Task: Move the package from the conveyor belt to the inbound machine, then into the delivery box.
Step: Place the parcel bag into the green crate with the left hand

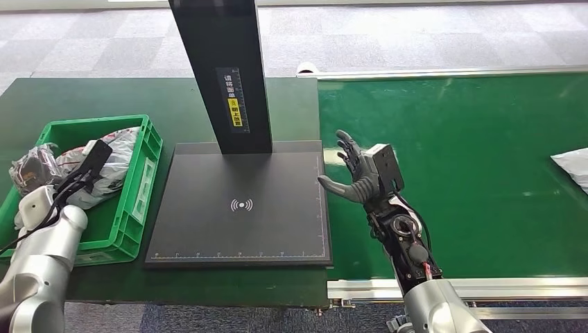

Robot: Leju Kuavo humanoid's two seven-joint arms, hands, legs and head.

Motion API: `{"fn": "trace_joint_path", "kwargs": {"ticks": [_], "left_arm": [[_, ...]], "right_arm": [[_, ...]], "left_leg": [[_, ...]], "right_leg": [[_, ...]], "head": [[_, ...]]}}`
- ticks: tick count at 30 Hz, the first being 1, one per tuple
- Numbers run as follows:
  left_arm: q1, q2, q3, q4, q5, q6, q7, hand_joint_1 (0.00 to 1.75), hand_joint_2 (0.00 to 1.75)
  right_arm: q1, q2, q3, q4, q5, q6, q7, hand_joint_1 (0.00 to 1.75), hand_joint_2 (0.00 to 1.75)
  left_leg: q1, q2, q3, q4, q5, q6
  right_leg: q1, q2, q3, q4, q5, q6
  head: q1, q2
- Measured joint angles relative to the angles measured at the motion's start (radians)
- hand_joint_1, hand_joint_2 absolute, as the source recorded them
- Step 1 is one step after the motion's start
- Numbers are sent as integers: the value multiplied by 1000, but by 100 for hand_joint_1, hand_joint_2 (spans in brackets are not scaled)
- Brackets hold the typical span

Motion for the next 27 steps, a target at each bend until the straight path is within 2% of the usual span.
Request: {"fn": "trace_joint_path", "kwargs": {"ticks": [4,8,12,17,19,24,26,27], "left_arm": [[2,-5,8,-27,73,128,-112,0,175],[7,-12,11,-55,107,173,-156,0,175],[50,-41,35,-184,150,233,-299,0,175],[101,-130,116,-414,247,236,-575,0,175],[107,-168,137,-476,313,236,-657,0,175],[116,-224,150,-563,422,233,-718,0,175],[135,-236,121,-593,535,196,-731,0,175],[151,-241,93,-613,609,148,-727,0,175]], "right_arm": [[10,0,0,-5,-6,-6,6,0,175],[14,0,0,-8,-7,-7,7,0,175],[15,2,1,-8,-7,-8,4,0,175],[14,5,1,-8,-9,-17,-10,0,175],[14,5,1,-8,-10,-20,-15,0,175],[15,4,1,-8,-10,-21,-22,0,175],[15,3,1,-8,-10,-23,-28,0,175],[15,2,1,-8,-10,-23,-33,0,175]], "left_leg": [[0,0,0,0,0,0],[0,0,0,0,0,0],[0,0,0,0,0,0],[0,0,0,0,0,0],[-1,0,0,0,0,0],[0,0,1,0,0,0],[0,0,1,0,0,0],[0,0,1,0,0,0]], "right_leg": [[0,0,0,0,0,0],[0,0,0,0,0,0],[0,0,0,0,0,0],[0,0,0,0,0,0],[-1,0,0,0,0,0],[-1,0,0,0,0,0],[-1,0,0,0,0,0],[-1,0,0,0,0,0]], "head": [[0,0],[0,0],[0,0],[0,0],[0,0],[0,0],[0,0],[0,0]]}}
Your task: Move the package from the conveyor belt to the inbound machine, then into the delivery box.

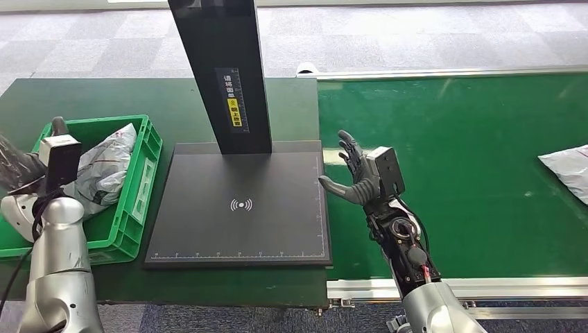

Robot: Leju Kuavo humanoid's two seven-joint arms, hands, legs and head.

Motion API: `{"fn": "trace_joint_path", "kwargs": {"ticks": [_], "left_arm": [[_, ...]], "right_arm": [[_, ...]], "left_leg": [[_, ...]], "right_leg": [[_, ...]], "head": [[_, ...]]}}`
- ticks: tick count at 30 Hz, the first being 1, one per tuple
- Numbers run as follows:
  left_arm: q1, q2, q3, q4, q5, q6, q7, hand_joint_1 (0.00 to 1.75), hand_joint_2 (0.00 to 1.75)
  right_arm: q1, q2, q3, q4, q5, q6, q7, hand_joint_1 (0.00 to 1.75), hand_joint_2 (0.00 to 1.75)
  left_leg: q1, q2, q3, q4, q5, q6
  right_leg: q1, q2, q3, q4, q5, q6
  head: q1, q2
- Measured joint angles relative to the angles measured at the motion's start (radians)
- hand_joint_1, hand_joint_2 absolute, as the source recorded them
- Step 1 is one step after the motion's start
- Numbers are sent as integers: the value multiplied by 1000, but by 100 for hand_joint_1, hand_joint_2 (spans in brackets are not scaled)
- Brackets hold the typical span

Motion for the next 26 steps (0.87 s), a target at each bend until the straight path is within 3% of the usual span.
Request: {"fn": "trace_joint_path", "kwargs": {"ticks": [3,7,12,14,22,26], "left_arm": [[57,-13,-108,-65,199,-183,19,0,175],[105,-25,-206,-115,354,-346,27,0,175],[163,-40,-280,-128,657,-760,83,0,175],[186,-54,-311,-116,726,-861,104,0,175],[188,-105,-440,32,830,-1031,164,0,175],[168,-113,-469,108,852,-1055,182,0,175]], "right_arm": [[1,-3,-1,0,0,0,-17,0,175],[2,-6,-2,0,-1,0,-28,0,175],[5,-5,-3,-12,-25,5,-45,0,175],[9,0,-5,-25,-42,-3,-51,0,175],[38,27,-6,-91,-100,-3,-31,0,175],[41,29,-1,-92,-104,-1,-16,0,175]], "left_leg": [[0,-1,-1,0,0,0],[0,1,-1,0,0,0],[-1,0,-1,0,0,0],[-1,0,-1,0,0,0],[-1,0,-1,0,0,0],[-1,0,-1,0,0,0]], "right_leg": [[0,0,0,0,0,0],[-1,0,0,0,0,0],[-1,0,0,0,0,0],[-1,0,0,0,0,0],[-1,0,0,0,0,0],[-1,0,0,0,0,0]], "head": [[0,0],[0,0],[0,0],[0,0],[0,0],[0,0]]}}
